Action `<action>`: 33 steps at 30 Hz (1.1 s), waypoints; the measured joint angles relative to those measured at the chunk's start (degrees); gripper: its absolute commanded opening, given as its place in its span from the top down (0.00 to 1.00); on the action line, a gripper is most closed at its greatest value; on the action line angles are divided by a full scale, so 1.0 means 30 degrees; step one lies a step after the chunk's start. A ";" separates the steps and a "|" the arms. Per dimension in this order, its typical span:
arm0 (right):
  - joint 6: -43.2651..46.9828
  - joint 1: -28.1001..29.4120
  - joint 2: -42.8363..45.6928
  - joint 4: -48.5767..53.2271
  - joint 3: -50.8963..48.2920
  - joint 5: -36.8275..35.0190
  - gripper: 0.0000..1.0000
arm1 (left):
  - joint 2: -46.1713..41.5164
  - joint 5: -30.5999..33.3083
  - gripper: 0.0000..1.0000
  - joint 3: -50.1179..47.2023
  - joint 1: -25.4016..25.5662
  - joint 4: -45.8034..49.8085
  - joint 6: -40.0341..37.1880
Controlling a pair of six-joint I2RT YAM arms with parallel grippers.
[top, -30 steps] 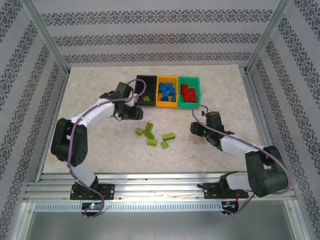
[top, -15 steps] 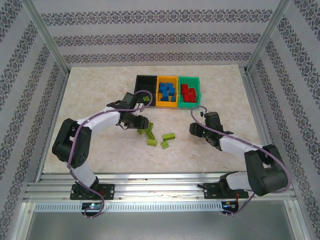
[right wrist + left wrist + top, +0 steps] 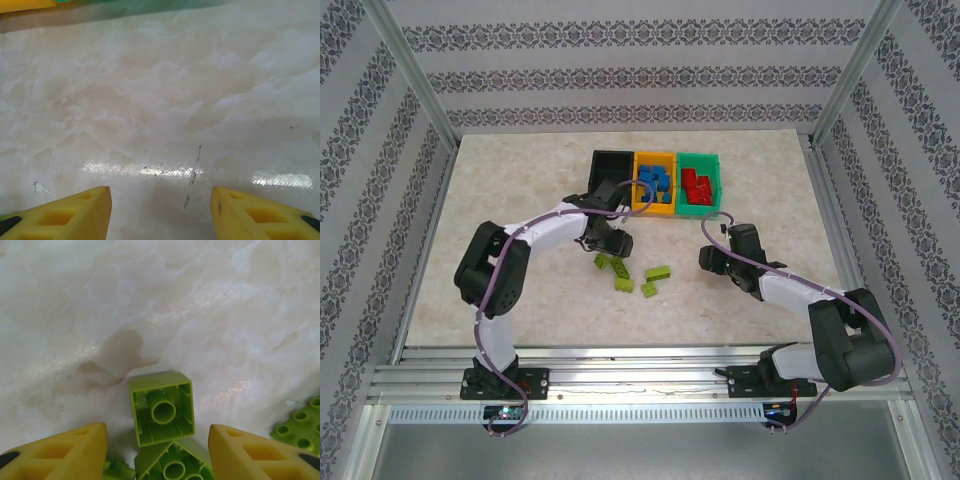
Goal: Sort the legos into containers by color
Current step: Pick up the lego from the center of the table.
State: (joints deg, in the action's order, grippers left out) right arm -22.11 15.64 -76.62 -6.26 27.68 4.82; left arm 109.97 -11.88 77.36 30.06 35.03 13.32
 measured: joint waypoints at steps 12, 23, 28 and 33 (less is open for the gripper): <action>0.0000 0.0007 0.0000 0.0007 0.0022 -0.0175 0.44 | 0.2470 0.1071 0.55 0.2302 0.0874 0.2040 -0.0568; 0.0000 0.0007 -0.0015 0.0007 0.0022 -0.0182 0.43 | 0.2412 0.1326 0.76 0.2193 0.0867 0.2127 -0.0612; 0.0007 0.0102 -0.0015 0.0007 0.0022 -0.0248 0.43 | 0.2011 0.1239 0.78 0.1880 0.0874 0.2084 -0.0576; 0.0007 0.0131 -0.0015 0.0007 0.0022 -0.0313 0.43 | 0.1537 0.1180 0.78 0.2047 0.0852 0.1887 -0.0437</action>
State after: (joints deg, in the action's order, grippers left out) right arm -22.09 16.03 -76.66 -6.24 27.75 3.88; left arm 114.59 -8.34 83.50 32.62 40.69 12.01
